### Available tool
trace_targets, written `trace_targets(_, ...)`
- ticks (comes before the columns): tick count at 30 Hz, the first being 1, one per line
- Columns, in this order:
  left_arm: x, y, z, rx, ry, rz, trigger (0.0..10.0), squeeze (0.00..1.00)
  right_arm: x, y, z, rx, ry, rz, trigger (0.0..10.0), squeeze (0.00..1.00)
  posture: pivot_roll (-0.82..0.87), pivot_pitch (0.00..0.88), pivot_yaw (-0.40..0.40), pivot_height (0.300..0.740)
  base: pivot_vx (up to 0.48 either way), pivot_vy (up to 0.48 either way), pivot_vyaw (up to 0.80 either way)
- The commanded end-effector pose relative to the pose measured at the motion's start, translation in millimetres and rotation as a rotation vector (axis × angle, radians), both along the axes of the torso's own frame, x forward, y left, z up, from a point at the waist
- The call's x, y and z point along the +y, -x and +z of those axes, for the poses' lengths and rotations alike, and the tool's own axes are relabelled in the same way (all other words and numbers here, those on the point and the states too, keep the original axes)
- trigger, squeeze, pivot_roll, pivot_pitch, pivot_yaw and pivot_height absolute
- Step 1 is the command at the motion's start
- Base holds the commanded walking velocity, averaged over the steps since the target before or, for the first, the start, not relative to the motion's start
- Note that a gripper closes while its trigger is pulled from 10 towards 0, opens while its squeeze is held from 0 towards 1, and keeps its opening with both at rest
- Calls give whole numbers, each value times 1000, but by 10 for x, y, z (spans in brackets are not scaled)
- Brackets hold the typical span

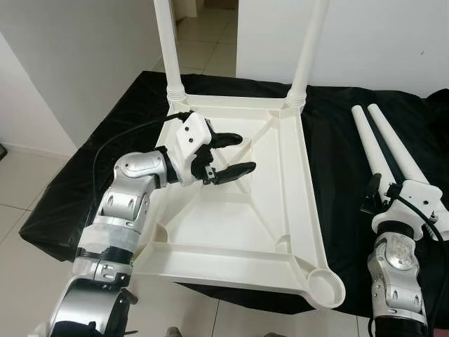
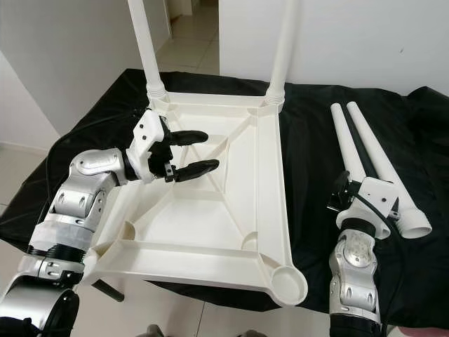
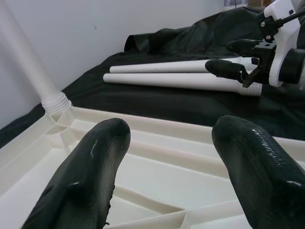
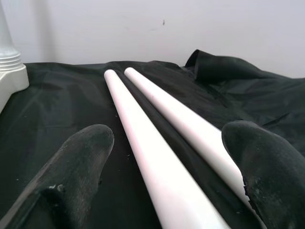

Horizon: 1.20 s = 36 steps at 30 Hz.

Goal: Building children table

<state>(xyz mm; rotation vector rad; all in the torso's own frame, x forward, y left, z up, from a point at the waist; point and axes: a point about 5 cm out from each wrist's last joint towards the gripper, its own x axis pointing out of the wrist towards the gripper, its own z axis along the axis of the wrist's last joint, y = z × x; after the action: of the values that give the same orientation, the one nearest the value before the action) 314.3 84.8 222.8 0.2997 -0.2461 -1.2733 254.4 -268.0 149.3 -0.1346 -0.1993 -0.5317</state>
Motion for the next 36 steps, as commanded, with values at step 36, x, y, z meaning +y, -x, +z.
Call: trace_targets(36, -245, 221, 39, 28, 66, 174, 10000, 0, -191, -19, -548, 247, -192, 312, 10000, 0, -99, 0, -5, 740, 0, 0, 0)
